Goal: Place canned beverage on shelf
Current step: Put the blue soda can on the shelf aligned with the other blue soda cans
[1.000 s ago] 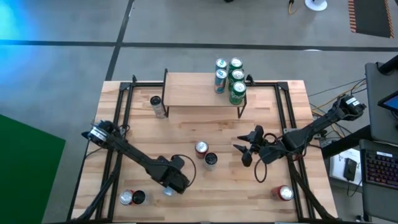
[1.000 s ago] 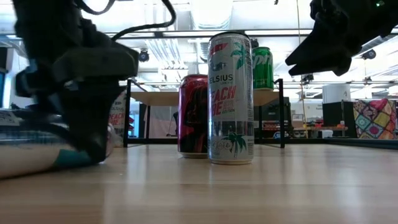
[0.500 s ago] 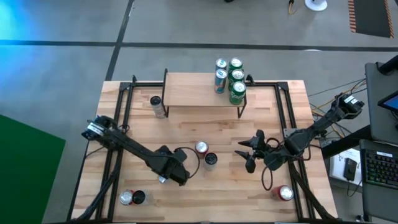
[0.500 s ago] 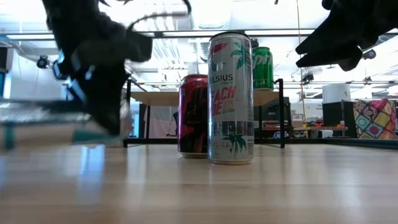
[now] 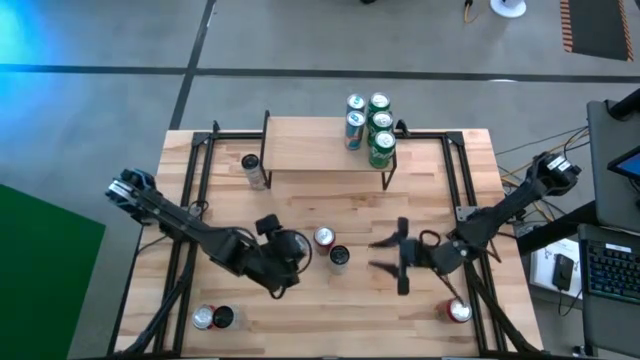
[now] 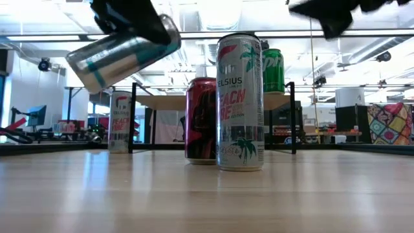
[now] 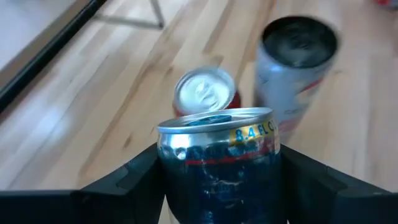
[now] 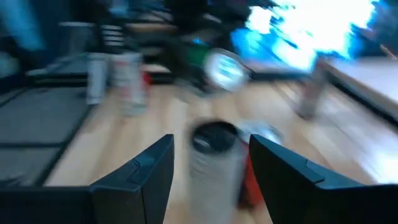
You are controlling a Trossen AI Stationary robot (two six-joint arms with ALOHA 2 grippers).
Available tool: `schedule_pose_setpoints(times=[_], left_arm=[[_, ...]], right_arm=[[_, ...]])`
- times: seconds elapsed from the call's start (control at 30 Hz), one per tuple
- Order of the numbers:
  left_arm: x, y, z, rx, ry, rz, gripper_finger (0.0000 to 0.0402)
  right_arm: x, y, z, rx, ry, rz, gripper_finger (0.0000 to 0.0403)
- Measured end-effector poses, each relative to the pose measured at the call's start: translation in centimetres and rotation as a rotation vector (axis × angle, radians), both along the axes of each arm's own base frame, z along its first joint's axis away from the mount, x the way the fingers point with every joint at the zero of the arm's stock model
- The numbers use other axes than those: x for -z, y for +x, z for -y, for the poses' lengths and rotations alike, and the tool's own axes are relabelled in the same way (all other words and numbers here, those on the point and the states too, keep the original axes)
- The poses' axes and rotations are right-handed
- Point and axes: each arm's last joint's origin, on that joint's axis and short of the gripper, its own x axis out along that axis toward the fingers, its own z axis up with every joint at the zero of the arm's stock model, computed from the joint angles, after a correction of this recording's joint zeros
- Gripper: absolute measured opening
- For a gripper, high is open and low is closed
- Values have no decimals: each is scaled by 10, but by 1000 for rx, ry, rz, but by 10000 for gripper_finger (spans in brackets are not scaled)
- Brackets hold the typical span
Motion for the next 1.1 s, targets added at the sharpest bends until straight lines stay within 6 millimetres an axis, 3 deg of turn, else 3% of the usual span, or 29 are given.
schedule_pose_setpoints(times=[0.13, 0.27, 0.4, 0.53, 0.77, 0.93, 1.1], left_arm=[[-9, -8, -4, 133, 40, 98, 236], [-18, -16, -8, 307, 82, 247, 236], [-24, -20, -17, 592, 84, 489, 236], [-22, -22, -37, 741, 91, 657, 239], [-19, -10, -66, 847, 31, 702, 241], [-21, 1, -66, 943, 14, 717, 241], [-12, 4, -58, 996, 8, 725, 241]], right_arm=[[-10, 11, -10, -114, -166, 87, 199], [-40, 24, -10, -87, -222, 137, 199], [-68, 40, -5, -84, -306, 62, 206], [-97, 58, 1, -194, -303, -20, 232], [-142, 92, 11, -230, -400, -112, 302], [-148, 123, 24, -340, -337, -252, 332], [-152, 149, 32, -523, -233, -263, 340]])
